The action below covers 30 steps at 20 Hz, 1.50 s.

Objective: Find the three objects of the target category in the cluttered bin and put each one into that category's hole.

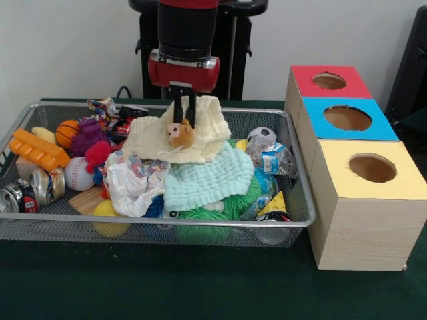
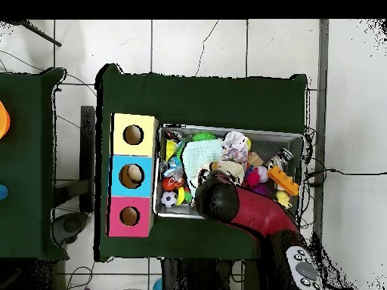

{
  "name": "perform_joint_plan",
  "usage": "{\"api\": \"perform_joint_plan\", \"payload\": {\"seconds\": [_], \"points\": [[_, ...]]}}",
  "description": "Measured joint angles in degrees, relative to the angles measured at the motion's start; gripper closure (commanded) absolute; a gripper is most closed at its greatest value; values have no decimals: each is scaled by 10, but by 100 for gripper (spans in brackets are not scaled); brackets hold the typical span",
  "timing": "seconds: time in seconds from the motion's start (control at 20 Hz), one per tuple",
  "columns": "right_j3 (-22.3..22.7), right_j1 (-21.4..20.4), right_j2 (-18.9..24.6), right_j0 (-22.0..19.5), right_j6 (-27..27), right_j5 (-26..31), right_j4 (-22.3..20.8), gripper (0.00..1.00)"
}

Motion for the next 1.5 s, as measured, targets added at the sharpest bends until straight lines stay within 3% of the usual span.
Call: {"api": "perform_joint_plan", "payload": {"seconds": [0.45, 0.5, 1.5], "points": [[0, 8, -3, 32, 0, 0, 36, 100], [0, 11, -5, 38, 0, 0, 42, 0], [1, 11, -8, 22, 0, 0, 42, 0]]}}
